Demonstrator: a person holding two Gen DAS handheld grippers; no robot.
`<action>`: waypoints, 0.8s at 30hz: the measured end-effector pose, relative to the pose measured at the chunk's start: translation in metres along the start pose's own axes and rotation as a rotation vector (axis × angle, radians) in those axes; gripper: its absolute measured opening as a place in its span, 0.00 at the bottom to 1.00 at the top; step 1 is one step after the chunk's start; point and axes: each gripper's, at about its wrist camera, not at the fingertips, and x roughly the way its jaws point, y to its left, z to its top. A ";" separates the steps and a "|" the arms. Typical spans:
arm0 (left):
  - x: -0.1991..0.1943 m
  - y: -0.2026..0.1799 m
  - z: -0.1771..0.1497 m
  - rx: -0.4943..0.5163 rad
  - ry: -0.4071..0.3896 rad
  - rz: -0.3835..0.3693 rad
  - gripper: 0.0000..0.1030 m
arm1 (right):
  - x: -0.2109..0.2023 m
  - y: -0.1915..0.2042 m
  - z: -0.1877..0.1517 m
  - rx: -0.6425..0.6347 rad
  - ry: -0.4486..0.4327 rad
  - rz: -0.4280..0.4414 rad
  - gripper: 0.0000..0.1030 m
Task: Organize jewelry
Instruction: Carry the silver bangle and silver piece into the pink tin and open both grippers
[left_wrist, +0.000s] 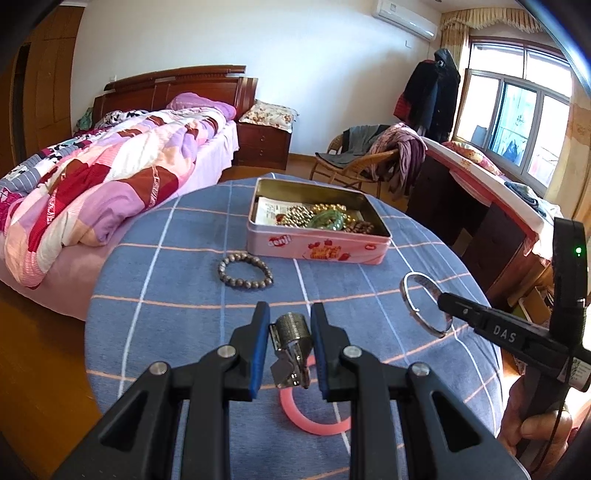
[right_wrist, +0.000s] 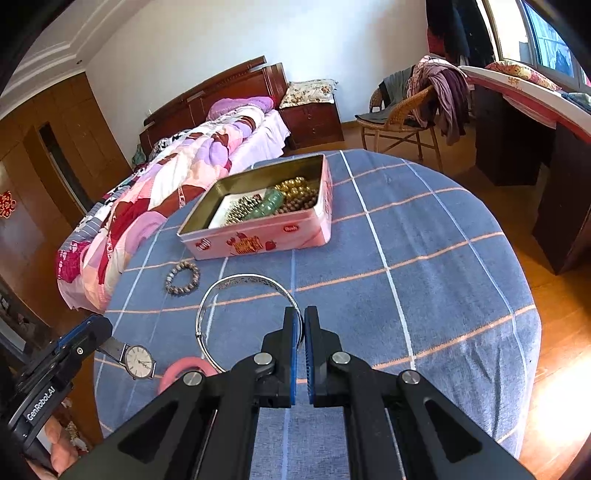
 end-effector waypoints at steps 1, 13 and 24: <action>0.002 0.000 -0.001 -0.003 0.006 -0.012 0.23 | 0.002 -0.001 -0.001 0.003 0.006 -0.002 0.03; 0.014 -0.011 0.040 0.014 -0.036 -0.066 0.23 | 0.005 0.001 0.049 0.001 -0.077 0.013 0.03; 0.071 -0.004 0.111 -0.006 -0.107 -0.116 0.23 | 0.069 0.017 0.123 0.005 -0.123 -0.028 0.03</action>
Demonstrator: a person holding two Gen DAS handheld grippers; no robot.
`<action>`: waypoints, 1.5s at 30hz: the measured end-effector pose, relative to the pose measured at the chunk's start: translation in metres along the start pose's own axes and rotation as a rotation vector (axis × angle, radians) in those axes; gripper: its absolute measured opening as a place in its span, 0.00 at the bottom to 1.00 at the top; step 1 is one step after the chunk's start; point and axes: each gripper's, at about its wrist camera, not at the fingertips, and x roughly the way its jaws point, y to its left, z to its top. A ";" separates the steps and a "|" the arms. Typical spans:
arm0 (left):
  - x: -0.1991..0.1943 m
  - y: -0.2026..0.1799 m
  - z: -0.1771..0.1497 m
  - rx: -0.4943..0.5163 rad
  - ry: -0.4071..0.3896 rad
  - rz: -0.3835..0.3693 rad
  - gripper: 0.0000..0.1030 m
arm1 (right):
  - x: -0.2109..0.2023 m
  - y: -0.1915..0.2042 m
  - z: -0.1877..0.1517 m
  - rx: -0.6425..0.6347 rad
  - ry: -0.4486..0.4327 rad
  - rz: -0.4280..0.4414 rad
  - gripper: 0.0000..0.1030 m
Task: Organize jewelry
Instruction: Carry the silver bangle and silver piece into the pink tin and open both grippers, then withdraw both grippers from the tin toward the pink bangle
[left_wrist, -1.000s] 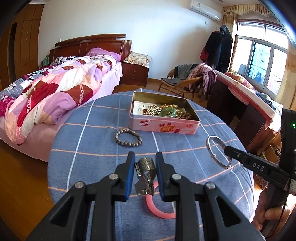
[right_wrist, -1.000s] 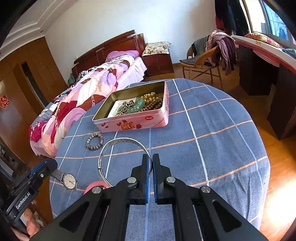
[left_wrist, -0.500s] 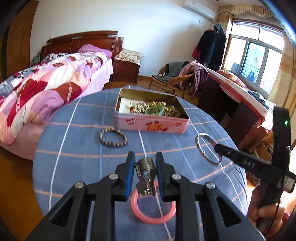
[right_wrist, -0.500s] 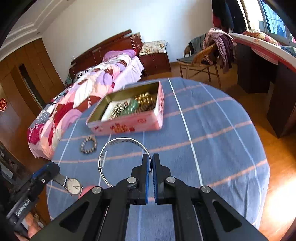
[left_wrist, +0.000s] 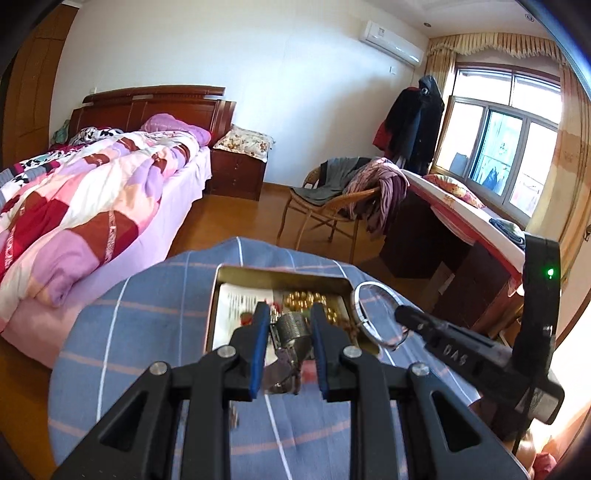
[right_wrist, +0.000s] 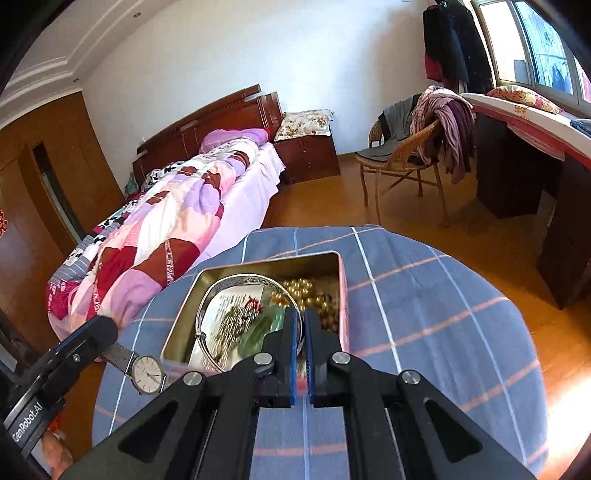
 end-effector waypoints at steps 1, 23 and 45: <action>0.007 0.001 0.003 -0.001 0.002 0.000 0.23 | 0.011 0.002 0.003 -0.013 0.002 -0.015 0.03; 0.127 0.032 -0.002 0.020 0.228 0.145 0.25 | 0.112 -0.004 0.003 -0.011 0.108 -0.050 0.05; -0.036 0.023 -0.074 0.003 0.154 0.254 0.79 | -0.030 0.005 -0.078 -0.030 0.117 0.074 0.56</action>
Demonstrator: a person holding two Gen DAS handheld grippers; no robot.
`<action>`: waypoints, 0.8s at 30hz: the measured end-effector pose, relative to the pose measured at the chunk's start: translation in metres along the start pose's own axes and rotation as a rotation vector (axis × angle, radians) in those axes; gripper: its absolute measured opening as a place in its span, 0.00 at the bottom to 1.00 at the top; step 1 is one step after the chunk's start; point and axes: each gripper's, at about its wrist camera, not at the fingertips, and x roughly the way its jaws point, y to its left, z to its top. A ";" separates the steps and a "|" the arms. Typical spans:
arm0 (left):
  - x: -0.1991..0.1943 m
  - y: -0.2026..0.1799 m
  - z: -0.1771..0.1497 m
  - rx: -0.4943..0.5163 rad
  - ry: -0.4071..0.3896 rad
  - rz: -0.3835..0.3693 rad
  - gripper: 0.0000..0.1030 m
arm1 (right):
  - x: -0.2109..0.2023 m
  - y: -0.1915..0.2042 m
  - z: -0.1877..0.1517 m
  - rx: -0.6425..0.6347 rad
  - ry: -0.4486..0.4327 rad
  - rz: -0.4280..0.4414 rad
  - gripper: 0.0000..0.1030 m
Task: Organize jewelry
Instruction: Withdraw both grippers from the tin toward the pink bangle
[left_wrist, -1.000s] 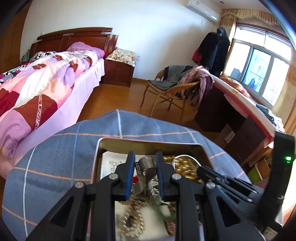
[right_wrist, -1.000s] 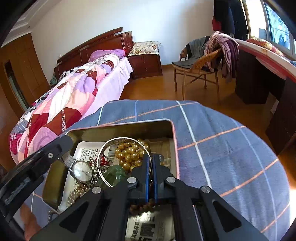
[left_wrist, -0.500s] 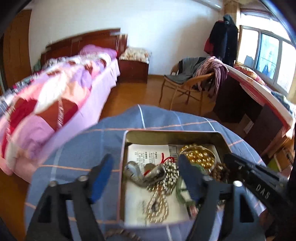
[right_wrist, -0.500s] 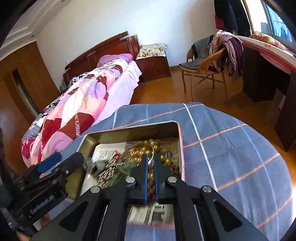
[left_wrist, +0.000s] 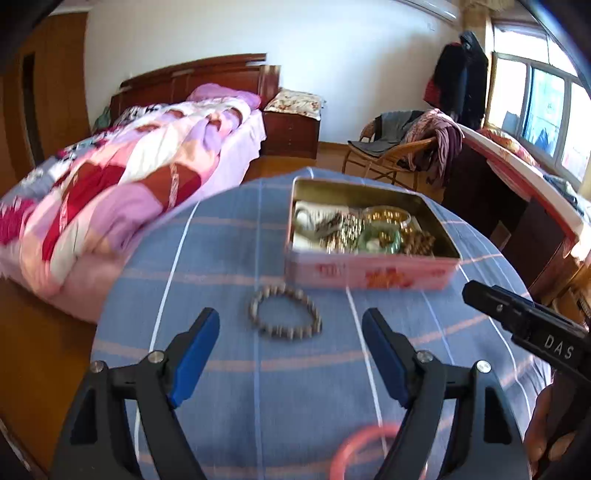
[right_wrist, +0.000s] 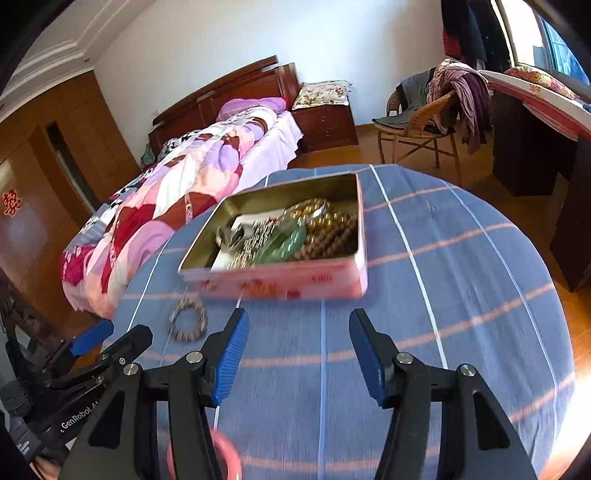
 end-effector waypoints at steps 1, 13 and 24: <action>-0.005 0.002 -0.007 -0.010 0.001 -0.002 0.79 | -0.006 0.000 -0.006 -0.003 0.003 -0.002 0.56; -0.033 0.013 -0.069 -0.009 0.011 0.009 0.79 | -0.032 0.005 -0.053 -0.069 0.046 -0.001 0.56; -0.040 0.020 -0.084 -0.027 0.019 0.022 0.79 | -0.026 0.034 -0.081 -0.164 0.103 0.030 0.55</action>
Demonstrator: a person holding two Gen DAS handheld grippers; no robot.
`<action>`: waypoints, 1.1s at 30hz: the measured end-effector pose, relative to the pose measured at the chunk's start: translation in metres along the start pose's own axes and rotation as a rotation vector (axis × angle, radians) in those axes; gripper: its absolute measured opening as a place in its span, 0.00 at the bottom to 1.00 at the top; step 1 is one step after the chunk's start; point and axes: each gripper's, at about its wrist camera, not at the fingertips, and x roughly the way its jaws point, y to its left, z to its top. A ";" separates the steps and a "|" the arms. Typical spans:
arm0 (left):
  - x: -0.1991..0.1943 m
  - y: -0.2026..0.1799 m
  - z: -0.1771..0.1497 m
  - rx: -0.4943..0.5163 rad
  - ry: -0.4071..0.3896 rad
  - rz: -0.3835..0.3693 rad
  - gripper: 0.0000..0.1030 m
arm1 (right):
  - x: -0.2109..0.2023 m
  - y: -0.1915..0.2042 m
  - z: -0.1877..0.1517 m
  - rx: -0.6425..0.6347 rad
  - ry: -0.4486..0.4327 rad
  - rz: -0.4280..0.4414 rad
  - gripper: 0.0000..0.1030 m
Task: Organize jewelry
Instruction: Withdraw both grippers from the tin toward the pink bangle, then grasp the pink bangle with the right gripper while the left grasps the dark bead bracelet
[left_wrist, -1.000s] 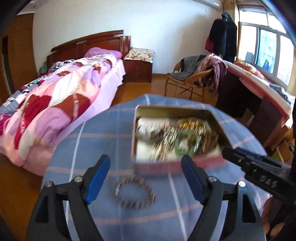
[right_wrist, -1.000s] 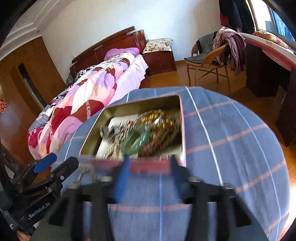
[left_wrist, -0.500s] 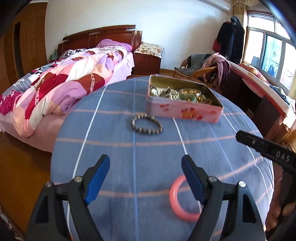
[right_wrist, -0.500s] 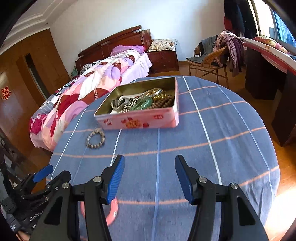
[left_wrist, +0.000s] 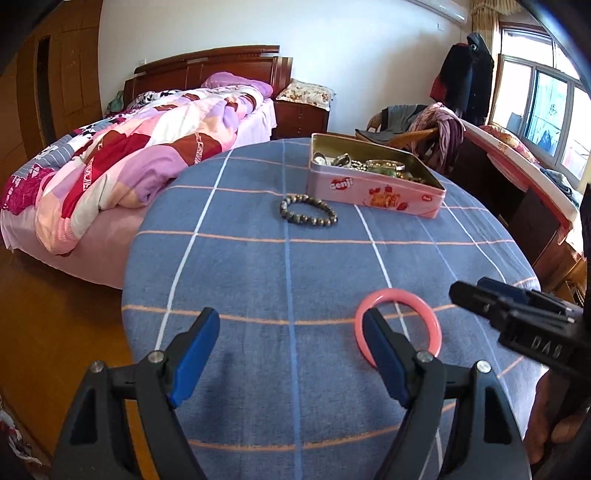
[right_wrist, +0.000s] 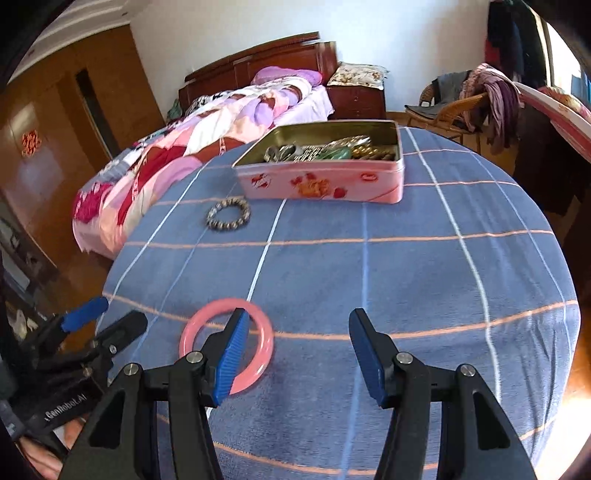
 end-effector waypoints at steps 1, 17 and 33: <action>0.000 0.001 0.000 -0.002 0.000 0.005 0.79 | 0.003 0.002 -0.001 -0.004 0.010 0.004 0.53; 0.009 0.016 0.002 -0.047 0.014 0.011 0.79 | 0.029 0.037 -0.010 -0.182 0.074 -0.076 0.10; 0.036 0.019 0.044 -0.129 0.021 -0.026 0.79 | 0.006 -0.026 0.027 0.029 -0.062 -0.089 0.09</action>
